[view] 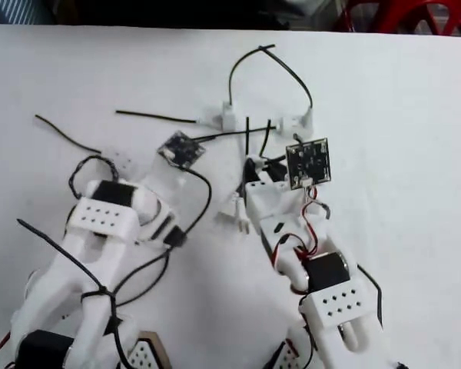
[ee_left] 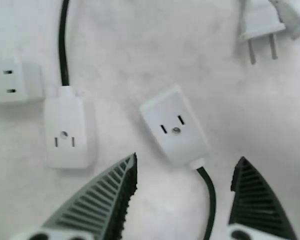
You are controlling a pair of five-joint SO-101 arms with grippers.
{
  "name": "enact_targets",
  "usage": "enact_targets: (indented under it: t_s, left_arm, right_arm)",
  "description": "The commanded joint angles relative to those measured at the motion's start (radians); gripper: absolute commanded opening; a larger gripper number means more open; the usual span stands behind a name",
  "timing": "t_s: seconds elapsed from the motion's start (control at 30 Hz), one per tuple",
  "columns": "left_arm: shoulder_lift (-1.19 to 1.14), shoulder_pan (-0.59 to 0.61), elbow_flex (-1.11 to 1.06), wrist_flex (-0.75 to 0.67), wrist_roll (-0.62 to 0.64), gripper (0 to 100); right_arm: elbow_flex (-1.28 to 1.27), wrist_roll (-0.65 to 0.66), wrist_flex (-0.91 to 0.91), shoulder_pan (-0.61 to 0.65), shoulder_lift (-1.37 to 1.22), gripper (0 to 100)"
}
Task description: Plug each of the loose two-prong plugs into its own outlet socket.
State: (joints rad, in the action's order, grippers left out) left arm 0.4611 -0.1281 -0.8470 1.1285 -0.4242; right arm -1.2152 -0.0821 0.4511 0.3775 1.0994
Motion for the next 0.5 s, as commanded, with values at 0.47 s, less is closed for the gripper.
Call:
enact_targets:
  t_s: [0.47]
  left_arm:
    - [0.024,-0.084,-0.173,-0.227,0.14,31]
  right_arm:
    - [0.009,-0.003,-0.021,-0.005,0.019,1.7]
